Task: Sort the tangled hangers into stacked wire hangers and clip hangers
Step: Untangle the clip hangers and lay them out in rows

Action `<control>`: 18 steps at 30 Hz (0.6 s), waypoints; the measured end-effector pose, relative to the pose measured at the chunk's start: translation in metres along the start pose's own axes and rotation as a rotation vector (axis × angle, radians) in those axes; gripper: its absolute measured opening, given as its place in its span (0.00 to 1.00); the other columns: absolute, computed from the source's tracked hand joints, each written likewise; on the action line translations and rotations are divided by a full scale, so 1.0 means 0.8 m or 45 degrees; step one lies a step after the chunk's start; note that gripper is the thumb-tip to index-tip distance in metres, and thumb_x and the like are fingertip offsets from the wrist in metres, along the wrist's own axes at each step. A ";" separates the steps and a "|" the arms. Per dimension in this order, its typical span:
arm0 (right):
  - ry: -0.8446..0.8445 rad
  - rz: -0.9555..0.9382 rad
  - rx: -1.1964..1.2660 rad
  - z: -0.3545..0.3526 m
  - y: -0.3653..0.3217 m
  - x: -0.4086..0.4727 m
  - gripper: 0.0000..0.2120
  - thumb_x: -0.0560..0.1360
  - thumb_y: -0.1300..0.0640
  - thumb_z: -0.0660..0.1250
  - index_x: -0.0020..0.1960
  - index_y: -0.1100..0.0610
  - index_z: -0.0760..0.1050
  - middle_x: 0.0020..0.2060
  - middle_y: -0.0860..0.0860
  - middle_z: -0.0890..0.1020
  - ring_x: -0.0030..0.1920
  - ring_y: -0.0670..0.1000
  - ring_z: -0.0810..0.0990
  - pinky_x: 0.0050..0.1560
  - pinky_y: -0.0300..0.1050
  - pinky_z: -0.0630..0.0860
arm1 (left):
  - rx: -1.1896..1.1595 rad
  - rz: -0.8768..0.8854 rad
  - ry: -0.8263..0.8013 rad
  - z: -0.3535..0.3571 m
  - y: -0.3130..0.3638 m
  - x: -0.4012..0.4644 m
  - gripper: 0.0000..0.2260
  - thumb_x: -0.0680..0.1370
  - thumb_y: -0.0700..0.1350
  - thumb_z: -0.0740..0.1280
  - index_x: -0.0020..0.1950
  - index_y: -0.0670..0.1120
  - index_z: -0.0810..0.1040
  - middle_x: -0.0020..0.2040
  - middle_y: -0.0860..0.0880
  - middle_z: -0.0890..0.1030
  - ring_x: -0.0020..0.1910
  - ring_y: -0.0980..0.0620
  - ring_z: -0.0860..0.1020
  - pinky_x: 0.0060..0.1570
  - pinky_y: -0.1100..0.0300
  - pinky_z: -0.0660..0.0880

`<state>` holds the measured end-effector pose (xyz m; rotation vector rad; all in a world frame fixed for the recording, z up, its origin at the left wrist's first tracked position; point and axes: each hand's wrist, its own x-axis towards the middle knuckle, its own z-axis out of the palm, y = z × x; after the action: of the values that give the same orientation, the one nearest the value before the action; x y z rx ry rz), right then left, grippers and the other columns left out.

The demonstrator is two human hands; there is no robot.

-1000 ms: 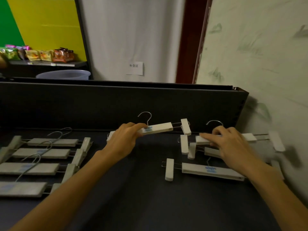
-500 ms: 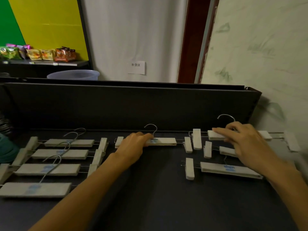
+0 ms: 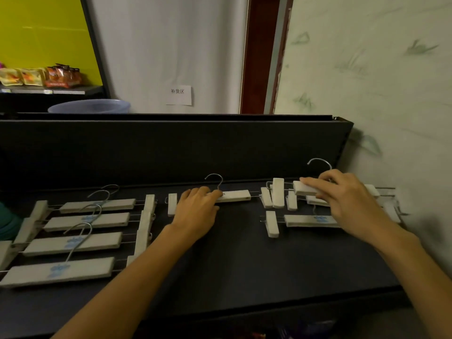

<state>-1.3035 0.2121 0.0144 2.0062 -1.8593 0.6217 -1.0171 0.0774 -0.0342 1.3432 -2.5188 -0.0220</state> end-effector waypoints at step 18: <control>-0.147 -0.211 0.411 0.061 -0.275 -0.001 0.26 0.77 0.61 0.61 0.71 0.43 0.62 0.59 0.48 0.71 0.58 0.49 0.67 0.59 0.44 0.68 | -0.158 -0.446 0.361 -0.071 -0.112 -0.166 0.15 0.77 0.43 0.65 0.63 0.51 0.72 0.58 0.46 0.77 0.55 0.48 0.76 0.51 0.54 0.73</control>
<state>-1.0800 0.2075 -0.0164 2.4194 -1.7192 0.8164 -0.8598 0.1419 -0.0252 1.5931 -1.9969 -0.0546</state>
